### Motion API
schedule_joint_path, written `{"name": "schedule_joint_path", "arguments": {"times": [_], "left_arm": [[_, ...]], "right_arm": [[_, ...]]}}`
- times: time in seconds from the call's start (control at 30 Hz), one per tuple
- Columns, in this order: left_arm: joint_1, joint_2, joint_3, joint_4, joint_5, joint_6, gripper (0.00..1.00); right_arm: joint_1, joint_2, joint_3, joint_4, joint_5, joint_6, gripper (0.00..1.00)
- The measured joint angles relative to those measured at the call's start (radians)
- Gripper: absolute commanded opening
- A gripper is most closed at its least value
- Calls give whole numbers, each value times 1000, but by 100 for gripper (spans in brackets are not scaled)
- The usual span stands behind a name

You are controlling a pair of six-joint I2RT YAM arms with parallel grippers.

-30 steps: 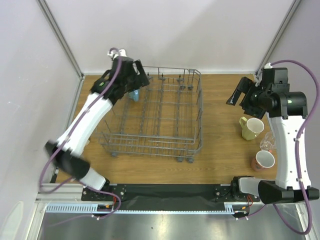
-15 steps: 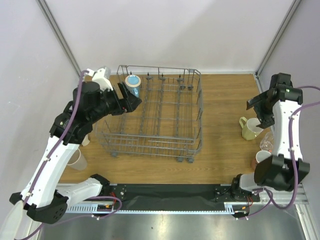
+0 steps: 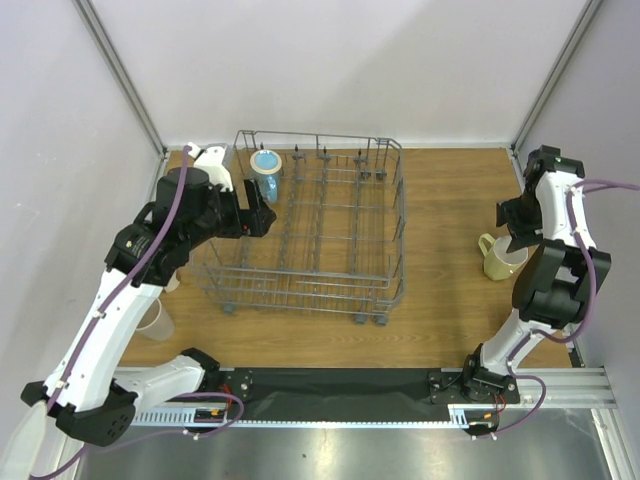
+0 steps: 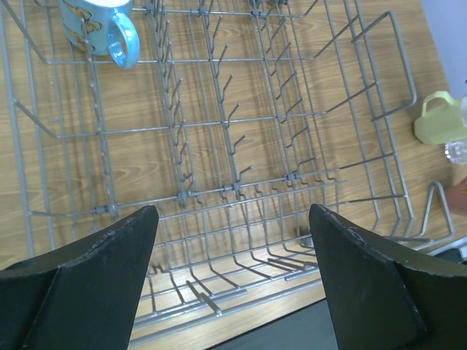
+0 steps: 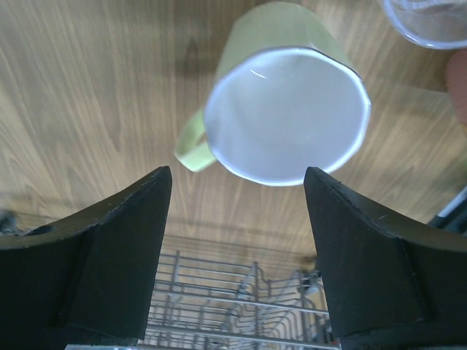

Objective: Load the cups into the dish rack

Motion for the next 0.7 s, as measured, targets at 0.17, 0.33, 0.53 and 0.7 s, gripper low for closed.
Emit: {"name": "schedule_joint_path", "arguments": {"times": [0.17,0.33,0.53,0.7], "left_arm": [[0,16,8,-1,-11,21,91],[0,27,27,-18,-13,33,90],[0,29,73,-48,-13,33,90],[0,35,122,-71,-8,17,89]], "right_arm": [[-7,47,27,11,11,30,73],[-16,80,16,29,21,48,68],[-18,87,-55,72,26,56,49],[-18,101,-105,142,20,49,18]]}}
